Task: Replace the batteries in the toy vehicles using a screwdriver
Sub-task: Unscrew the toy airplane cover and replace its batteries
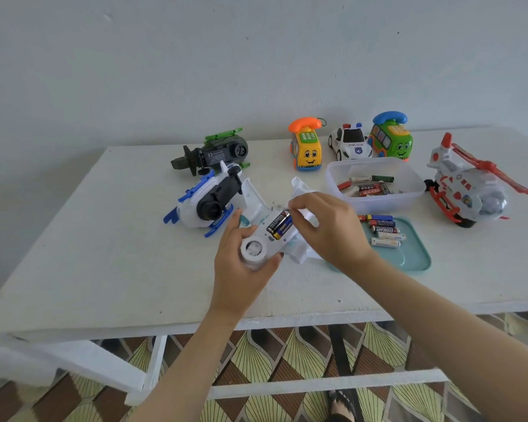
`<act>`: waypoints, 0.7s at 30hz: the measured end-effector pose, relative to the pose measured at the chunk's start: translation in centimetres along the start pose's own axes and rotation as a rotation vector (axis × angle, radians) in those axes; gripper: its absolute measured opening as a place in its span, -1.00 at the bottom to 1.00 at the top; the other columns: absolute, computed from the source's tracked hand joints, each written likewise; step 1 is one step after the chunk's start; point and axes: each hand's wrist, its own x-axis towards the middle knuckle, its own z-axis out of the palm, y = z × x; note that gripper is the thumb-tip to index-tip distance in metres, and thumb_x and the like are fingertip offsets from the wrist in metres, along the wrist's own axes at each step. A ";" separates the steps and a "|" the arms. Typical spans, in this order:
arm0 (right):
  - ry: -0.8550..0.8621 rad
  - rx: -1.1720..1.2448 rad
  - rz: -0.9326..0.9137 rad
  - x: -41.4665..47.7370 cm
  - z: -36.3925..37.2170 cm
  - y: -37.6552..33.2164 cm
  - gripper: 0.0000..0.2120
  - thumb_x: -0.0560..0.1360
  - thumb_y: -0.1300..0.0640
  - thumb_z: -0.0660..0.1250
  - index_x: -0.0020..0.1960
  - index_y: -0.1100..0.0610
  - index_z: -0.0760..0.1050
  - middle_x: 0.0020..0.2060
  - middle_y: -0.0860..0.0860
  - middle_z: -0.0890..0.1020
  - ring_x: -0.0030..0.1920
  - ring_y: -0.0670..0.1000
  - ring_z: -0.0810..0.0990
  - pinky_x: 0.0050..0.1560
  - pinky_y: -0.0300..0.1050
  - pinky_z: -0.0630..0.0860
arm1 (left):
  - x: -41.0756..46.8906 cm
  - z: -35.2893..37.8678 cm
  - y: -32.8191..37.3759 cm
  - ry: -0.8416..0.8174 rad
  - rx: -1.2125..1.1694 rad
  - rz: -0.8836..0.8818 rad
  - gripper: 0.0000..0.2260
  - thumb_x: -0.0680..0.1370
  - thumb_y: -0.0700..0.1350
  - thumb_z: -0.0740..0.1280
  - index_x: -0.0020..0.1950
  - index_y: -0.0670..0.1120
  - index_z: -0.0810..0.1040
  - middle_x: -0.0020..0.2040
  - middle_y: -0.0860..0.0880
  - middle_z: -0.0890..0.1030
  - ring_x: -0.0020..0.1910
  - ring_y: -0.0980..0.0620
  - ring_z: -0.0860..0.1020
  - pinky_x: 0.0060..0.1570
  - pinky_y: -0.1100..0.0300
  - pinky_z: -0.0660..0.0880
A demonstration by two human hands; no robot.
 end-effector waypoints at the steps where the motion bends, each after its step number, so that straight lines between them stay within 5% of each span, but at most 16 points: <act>1: 0.000 -0.017 -0.034 -0.2 0.3 0.1 -0.97 0.42 0.33 0.38 -0.16 0.26 0.59 -0.26 0.07 0.66 -0.29 0.06 0.62 -0.32 -0.03 0.57 | 0.0 0.0 -0.1 0.002 0.012 -0.004 -0.53 0.34 -0.19 0.57 0.15 -0.01 0.44 0.45 -0.12 0.37 0.45 0.05 0.32 0.31 0.06 0.42; 5: -0.011 -0.069 -0.183 -0.9 0.7 0.7 -0.93 0.44 0.34 0.37 -0.21 0.27 0.59 -0.29 0.10 0.66 -0.30 0.10 0.63 -0.30 -0.01 0.58 | 0.1 0.1 -0.5 -0.002 0.101 0.022 -0.50 0.30 -0.19 0.61 0.14 -0.11 0.46 0.37 -0.17 0.41 0.38 0.03 0.36 0.30 0.29 0.38; 9: -0.033 -0.125 -0.302 -1.9 0.7 1.2 -0.89 0.46 0.31 0.38 -0.23 0.24 0.63 -0.19 0.08 0.70 -0.01 0.13 0.68 0.03 -0.07 0.61 | 0.1 0.3 -0.8 -0.030 0.178 0.039 -0.41 0.26 -0.14 0.64 0.18 -0.23 0.47 0.28 -0.19 0.43 0.31 0.01 0.37 0.24 0.49 0.29; 16: -0.056 -0.155 -0.356 -2.7 0.5 1.0 -0.90 0.46 0.31 0.38 -0.22 0.26 0.64 -0.14 0.12 0.70 0.02 0.15 0.67 0.01 0.00 0.63 | 0.1 0.1 -0.3 -0.066 0.180 0.069 -0.41 0.33 0.13 0.47 0.31 -0.03 0.47 0.31 -0.06 0.36 0.34 0.07 0.35 0.28 0.44 0.27; 21: -0.026 -0.191 -0.369 -3.0 0.5 0.7 -0.88 0.47 0.29 0.37 -0.21 0.27 0.65 -0.16 0.12 0.71 0.00 0.14 0.68 0.03 -0.02 0.62 | 0.0 0.2 -0.5 -0.072 0.205 0.070 -0.43 0.33 0.17 0.45 0.31 0.03 0.48 0.32 -0.07 0.34 0.35 -0.04 0.37 0.29 0.14 0.40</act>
